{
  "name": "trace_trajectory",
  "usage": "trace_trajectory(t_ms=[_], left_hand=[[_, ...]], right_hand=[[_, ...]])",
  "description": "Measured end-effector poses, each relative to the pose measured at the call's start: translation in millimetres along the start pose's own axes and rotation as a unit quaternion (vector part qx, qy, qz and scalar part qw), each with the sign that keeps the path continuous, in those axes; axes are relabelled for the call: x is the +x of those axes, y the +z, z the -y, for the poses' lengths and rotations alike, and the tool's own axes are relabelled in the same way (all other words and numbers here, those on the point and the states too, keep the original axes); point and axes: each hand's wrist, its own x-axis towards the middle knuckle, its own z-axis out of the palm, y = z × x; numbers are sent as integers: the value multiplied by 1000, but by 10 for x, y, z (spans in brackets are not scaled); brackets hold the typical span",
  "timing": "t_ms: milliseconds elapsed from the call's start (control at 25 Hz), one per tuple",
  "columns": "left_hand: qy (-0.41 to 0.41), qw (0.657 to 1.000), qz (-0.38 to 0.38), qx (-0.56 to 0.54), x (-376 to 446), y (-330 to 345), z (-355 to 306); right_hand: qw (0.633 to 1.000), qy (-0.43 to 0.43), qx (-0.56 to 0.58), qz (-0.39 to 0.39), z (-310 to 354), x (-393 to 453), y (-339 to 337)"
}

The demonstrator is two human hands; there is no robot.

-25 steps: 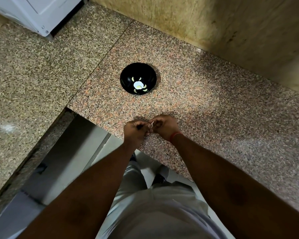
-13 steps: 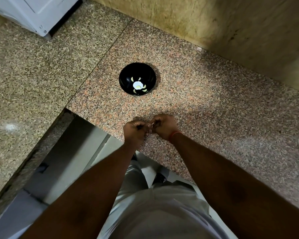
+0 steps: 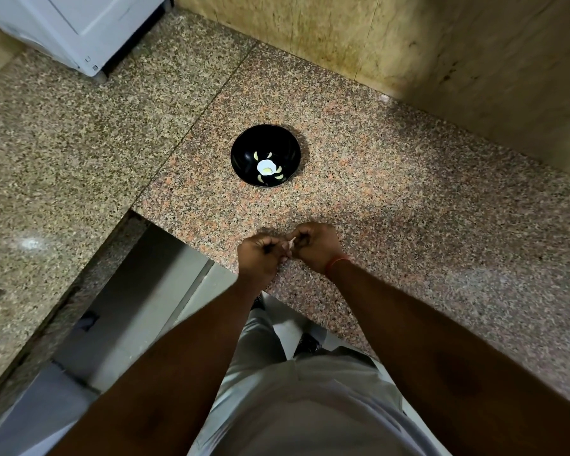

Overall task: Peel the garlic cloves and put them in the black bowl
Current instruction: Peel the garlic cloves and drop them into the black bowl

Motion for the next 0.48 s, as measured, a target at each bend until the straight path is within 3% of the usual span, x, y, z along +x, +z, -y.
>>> trace_trajectory(t_ms=[160, 280, 480], left_hand=[[-104, 987, -49, -110, 56, 51, -109], [-136, 972, -46, -188, 92, -3, -96], [-189, 950, -51, -242, 80, -56, -116]], right_hand=[[998, 21, 22, -48, -71, 59, 23], [994, 33, 43, -91, -38, 160, -43], [994, 34, 30, -101, 88, 191, -111]])
